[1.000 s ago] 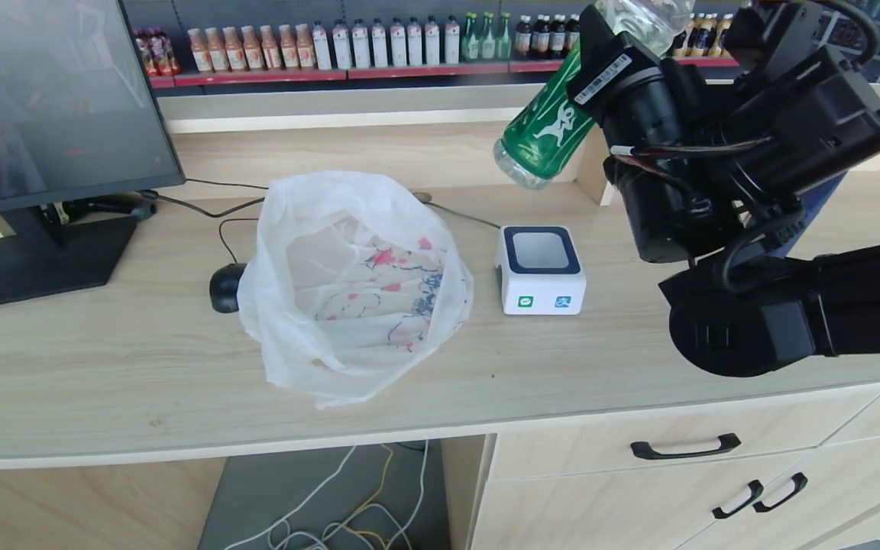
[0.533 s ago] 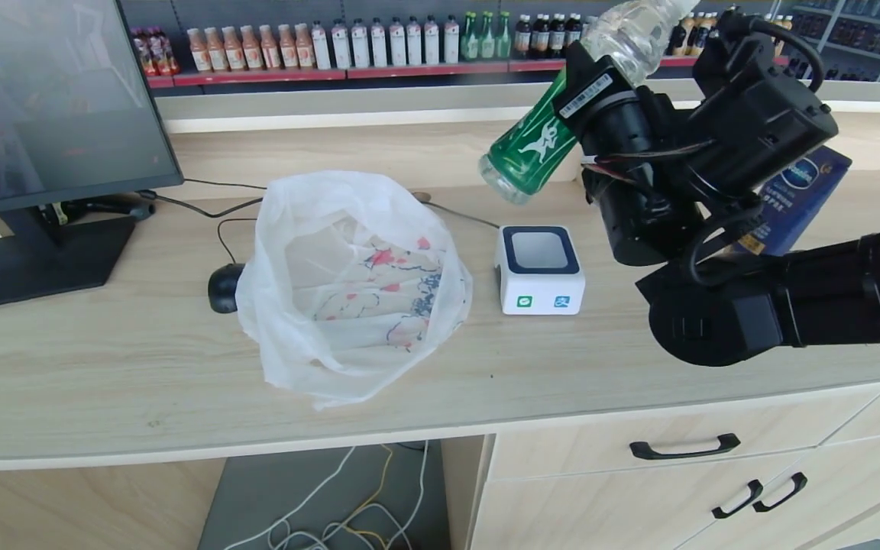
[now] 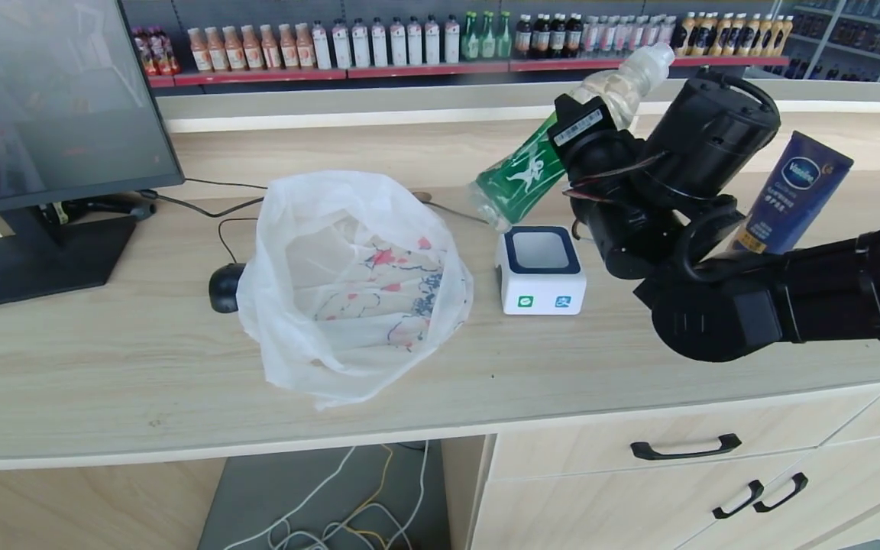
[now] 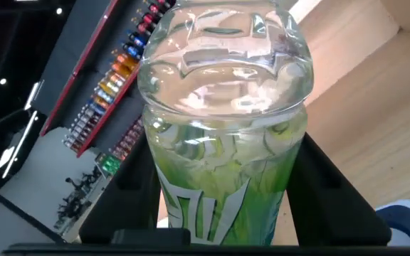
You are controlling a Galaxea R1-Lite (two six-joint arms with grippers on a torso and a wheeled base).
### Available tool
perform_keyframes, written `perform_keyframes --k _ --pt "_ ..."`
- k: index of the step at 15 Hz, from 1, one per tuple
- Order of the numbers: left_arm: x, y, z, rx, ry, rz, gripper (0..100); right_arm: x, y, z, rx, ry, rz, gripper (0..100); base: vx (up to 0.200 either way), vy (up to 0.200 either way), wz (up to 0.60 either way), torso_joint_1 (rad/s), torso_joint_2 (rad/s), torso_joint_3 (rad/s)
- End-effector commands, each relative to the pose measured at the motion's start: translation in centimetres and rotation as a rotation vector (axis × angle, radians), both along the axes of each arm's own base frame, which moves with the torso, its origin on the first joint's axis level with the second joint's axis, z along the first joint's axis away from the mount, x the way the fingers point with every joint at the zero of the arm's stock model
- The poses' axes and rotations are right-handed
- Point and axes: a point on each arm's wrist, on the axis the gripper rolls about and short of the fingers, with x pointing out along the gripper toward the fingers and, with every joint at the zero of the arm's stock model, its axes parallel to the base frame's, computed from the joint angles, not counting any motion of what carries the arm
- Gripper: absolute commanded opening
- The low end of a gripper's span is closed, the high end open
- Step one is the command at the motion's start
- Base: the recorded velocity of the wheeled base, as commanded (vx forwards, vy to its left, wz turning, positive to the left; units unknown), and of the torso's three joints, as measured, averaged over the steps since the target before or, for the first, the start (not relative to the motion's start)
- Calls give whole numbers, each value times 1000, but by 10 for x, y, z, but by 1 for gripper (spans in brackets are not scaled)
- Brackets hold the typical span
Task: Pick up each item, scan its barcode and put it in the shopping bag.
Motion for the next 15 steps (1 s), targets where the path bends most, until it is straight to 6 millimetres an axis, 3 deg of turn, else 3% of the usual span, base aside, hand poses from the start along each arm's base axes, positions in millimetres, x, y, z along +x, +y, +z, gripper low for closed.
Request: perform_keyframes --k 1,4,8,15 --pt "0 0 0 -1 0 0 100 0 -3 2 27 0 4 0 0 0 0 0 0 0" --pt "0 0 0 -1 0 0 100 -4 -5 5 124 20 44 0 0 0 0 0 0 0" --pt "0 0 0 -1 0 0 100 -7 -14 -22 178 124 37 0 0 0 0 0 0 0" --pt "0 0 0 -1 0 0 100 1 -27 -24 213 126 0 0 0 0 0 0 0 0"
